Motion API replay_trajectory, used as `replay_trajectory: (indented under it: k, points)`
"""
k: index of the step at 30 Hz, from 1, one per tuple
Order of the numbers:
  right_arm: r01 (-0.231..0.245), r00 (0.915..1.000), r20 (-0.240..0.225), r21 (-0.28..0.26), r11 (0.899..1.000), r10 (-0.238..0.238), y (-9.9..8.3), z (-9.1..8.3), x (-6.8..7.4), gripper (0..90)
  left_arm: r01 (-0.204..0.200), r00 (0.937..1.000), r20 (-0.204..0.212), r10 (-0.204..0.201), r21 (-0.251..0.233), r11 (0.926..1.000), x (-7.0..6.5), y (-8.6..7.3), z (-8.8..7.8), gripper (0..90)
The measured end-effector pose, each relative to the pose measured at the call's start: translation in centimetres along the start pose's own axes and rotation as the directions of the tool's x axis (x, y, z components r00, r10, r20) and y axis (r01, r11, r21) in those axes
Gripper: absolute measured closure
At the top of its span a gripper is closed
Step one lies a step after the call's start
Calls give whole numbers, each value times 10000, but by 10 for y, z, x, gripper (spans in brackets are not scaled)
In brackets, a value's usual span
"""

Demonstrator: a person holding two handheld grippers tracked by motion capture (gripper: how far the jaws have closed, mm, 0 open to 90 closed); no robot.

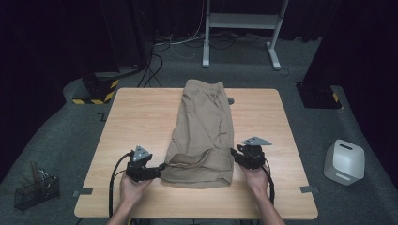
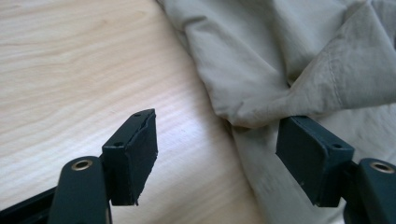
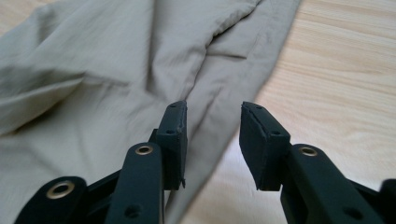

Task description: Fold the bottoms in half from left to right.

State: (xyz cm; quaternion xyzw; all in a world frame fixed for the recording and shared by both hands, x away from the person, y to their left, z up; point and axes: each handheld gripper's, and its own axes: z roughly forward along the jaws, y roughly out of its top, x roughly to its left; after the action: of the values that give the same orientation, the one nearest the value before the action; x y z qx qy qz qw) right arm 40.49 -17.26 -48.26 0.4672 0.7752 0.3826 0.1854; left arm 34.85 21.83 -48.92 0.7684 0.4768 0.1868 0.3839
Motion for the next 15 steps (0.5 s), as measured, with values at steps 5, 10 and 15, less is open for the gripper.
replay_trajectory:
  k: [5, 10, 15]
  points:
    - [-220, 9997, 99, 480, 9986, 216, 13, 20, 0, 576, 141, 9999, 14, -141, -154, 9998, 5, 13, 3, 293]
    - [-382, 9992, 180, 902, 9952, 368, 12, 34, 1, 552, 520, 9983, 300, -509, -376, 9979, 8, 25, 14, 295]
    - [-332, 9987, -345, 1119, 9932, 373, 11, 36, 3, 636, 827, 9963, 287, -808, -728, 9939, 14, 35, 12, 296]
